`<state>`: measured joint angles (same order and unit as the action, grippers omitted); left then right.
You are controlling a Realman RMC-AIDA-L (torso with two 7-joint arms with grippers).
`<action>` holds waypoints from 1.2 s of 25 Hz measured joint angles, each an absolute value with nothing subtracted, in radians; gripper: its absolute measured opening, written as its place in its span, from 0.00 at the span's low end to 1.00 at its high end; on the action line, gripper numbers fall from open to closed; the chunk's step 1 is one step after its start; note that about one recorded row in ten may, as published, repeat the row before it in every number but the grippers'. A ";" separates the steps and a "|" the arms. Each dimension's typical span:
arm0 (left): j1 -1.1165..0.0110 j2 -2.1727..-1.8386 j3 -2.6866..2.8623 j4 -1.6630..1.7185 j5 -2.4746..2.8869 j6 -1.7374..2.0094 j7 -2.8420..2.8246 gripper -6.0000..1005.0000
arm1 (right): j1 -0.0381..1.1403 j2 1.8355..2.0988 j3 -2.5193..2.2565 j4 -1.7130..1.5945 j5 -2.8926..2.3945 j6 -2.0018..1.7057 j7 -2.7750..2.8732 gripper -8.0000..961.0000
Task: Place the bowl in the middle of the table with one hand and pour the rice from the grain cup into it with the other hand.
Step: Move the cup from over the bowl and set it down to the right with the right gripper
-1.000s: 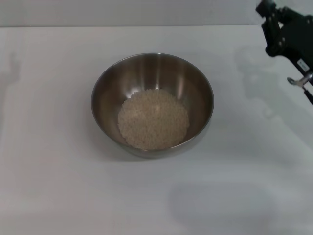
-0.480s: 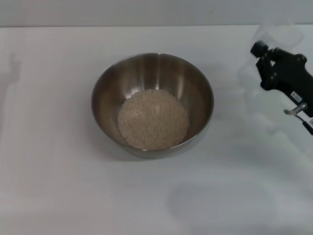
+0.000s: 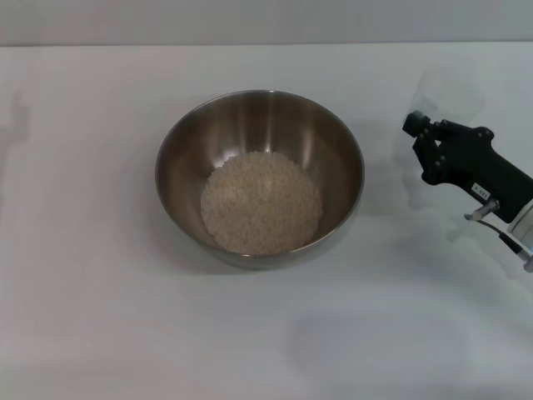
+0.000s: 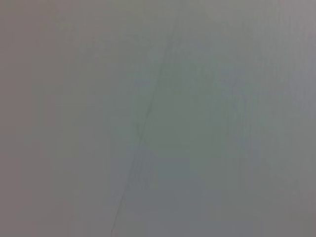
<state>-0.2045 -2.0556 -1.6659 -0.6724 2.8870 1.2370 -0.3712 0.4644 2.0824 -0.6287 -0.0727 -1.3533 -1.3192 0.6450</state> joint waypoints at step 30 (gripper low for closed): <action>-0.188 -2.058 -1.666 -0.675 2.886 1.269 -0.371 0.58 | 0.551 2.085 -0.693 -0.065 -1.385 -1.165 0.670 0.02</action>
<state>-0.1883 -2.0583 -1.6658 -0.6750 2.8864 1.2692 -0.3711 0.5511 2.0847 -0.6933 -0.0649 -1.3850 -1.1654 0.6697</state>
